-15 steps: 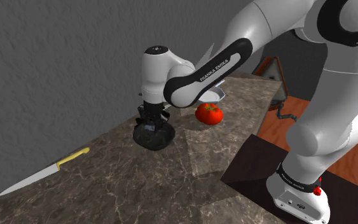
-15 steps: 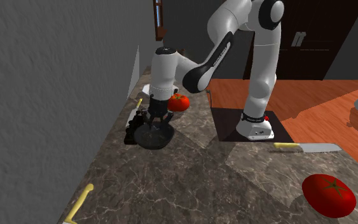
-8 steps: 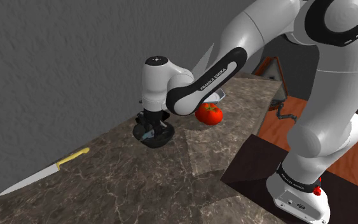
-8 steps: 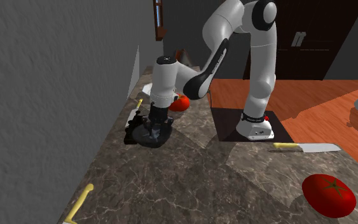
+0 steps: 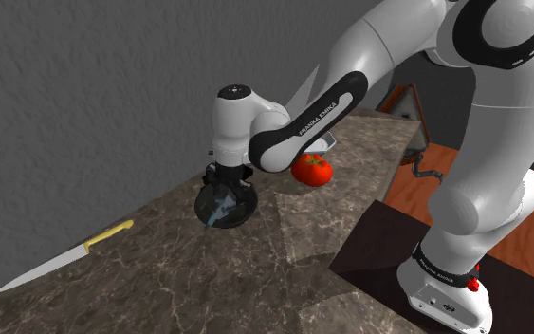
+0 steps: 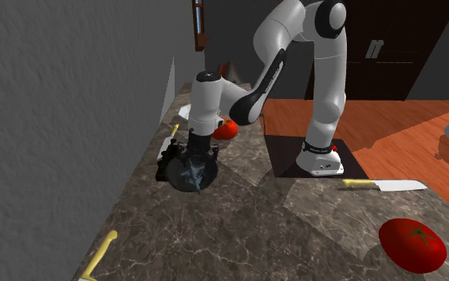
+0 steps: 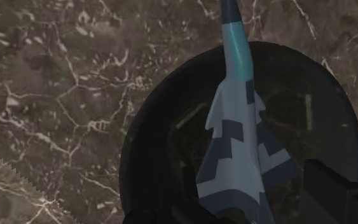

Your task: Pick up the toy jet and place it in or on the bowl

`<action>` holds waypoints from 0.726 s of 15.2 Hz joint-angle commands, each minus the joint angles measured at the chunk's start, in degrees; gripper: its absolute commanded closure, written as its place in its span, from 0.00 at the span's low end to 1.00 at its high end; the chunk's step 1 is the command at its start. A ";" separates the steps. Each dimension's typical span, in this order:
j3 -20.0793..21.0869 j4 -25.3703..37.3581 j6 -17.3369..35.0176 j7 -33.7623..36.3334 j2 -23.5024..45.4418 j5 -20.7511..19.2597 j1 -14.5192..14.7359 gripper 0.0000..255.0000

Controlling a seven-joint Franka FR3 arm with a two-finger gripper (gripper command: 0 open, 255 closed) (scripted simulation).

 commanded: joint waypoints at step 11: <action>5.91 -0.02 -4.01 -7.50 -8.43 11.29 -5.69 0.00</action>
